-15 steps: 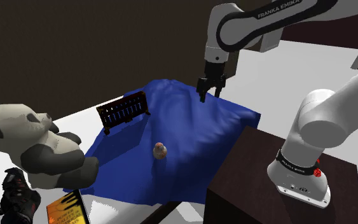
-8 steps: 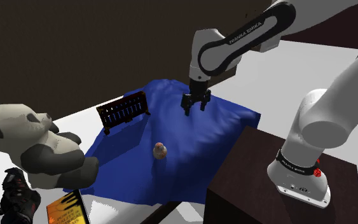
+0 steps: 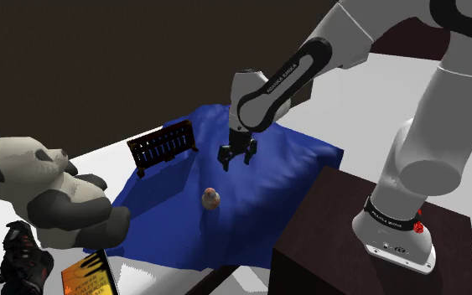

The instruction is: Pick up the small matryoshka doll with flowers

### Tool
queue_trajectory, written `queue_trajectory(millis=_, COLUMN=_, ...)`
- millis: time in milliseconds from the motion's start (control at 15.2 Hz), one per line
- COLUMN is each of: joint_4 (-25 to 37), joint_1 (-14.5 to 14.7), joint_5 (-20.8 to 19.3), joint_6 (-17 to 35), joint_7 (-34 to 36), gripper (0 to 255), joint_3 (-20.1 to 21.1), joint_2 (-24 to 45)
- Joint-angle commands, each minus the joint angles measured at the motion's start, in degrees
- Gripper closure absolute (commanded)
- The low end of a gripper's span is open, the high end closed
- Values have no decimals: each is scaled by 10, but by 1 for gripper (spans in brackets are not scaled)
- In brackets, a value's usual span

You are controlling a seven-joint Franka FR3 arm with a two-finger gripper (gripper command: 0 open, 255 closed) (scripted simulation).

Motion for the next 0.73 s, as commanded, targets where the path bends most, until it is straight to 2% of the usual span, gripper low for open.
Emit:
queue_trajectory(millis=0, joint_4=21, joint_1=4, joint_5=-5, joint_6=31, joint_7=15, gripper=0, joint_3=5, joint_2=45)
queue_trajectory(millis=330, joint_4=91, joint_1=23, joint_5=-28, joint_6=93, joint_7=59, gripper=0, joint_3=6, joint_2=161)
queue_trajectory(millis=660, joint_4=170, joint_1=49, joint_5=-49, joint_6=130, joint_7=96, gripper=0, joint_3=-6, joint_2=264)
